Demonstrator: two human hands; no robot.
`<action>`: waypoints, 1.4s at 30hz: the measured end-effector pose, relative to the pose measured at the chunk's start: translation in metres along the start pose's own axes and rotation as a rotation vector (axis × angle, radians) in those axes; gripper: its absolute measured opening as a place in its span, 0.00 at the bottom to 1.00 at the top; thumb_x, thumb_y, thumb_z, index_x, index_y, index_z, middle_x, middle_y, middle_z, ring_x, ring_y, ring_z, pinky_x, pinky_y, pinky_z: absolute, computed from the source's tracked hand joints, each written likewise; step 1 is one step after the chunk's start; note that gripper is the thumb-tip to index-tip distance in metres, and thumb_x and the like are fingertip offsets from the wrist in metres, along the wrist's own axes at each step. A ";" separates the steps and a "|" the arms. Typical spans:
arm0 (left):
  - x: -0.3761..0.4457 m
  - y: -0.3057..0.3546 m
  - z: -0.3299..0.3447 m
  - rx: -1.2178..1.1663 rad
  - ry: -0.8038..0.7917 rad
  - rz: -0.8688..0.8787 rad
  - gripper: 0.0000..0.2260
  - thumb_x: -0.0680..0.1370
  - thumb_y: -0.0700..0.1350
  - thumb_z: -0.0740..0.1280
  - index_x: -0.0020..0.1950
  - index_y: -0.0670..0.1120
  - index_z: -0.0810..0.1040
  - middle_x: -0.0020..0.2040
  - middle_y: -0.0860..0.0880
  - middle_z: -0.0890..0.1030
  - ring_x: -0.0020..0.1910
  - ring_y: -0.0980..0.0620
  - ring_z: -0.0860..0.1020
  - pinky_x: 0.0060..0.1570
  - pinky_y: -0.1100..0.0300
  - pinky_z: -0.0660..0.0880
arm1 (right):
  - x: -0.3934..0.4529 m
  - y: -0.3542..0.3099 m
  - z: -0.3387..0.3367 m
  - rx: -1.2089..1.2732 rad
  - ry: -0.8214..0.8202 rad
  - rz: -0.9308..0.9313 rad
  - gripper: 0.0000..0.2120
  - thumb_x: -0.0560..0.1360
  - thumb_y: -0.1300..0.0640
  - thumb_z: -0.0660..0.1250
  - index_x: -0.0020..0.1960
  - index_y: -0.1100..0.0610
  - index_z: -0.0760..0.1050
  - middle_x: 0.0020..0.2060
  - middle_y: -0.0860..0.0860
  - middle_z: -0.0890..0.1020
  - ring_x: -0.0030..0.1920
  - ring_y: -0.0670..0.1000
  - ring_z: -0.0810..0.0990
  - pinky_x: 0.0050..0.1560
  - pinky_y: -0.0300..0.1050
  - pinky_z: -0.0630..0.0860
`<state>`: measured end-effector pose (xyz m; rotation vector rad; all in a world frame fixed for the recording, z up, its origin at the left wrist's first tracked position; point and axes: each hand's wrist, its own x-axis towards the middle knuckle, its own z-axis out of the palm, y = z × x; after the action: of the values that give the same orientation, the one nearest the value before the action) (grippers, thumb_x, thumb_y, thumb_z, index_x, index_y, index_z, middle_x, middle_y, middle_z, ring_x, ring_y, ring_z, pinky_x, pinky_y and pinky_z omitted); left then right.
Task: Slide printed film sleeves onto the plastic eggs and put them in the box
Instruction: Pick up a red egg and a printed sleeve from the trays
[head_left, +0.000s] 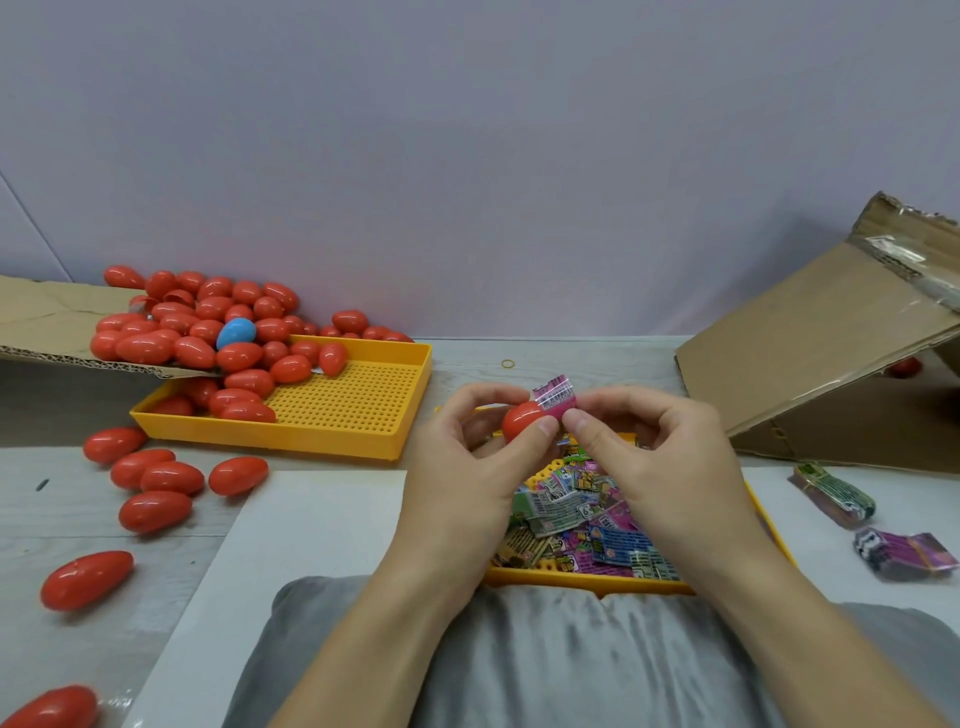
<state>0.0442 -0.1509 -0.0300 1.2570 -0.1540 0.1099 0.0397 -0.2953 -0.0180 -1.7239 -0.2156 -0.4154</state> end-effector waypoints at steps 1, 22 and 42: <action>0.000 0.000 0.000 0.045 0.004 0.022 0.09 0.73 0.36 0.75 0.50 0.43 0.80 0.47 0.44 0.86 0.48 0.45 0.86 0.52 0.52 0.82 | 0.000 0.000 0.000 0.008 0.001 -0.005 0.06 0.73 0.60 0.74 0.41 0.48 0.83 0.37 0.43 0.86 0.39 0.40 0.83 0.38 0.29 0.75; -0.002 0.004 0.002 0.108 -0.026 0.104 0.12 0.70 0.37 0.77 0.51 0.42 0.79 0.50 0.45 0.86 0.51 0.44 0.84 0.58 0.41 0.79 | 0.001 -0.003 0.000 0.017 0.105 0.007 0.03 0.71 0.57 0.76 0.39 0.50 0.85 0.34 0.45 0.84 0.34 0.40 0.80 0.35 0.28 0.73; -0.002 0.005 0.002 0.199 -0.011 0.122 0.13 0.71 0.32 0.76 0.49 0.47 0.80 0.48 0.48 0.86 0.49 0.50 0.85 0.51 0.57 0.81 | -0.001 -0.006 0.001 0.069 0.019 0.009 0.02 0.72 0.57 0.74 0.42 0.51 0.84 0.36 0.47 0.86 0.39 0.43 0.84 0.38 0.31 0.77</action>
<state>0.0412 -0.1508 -0.0254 1.4468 -0.2338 0.2278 0.0364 -0.2929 -0.0128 -1.6518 -0.2062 -0.4135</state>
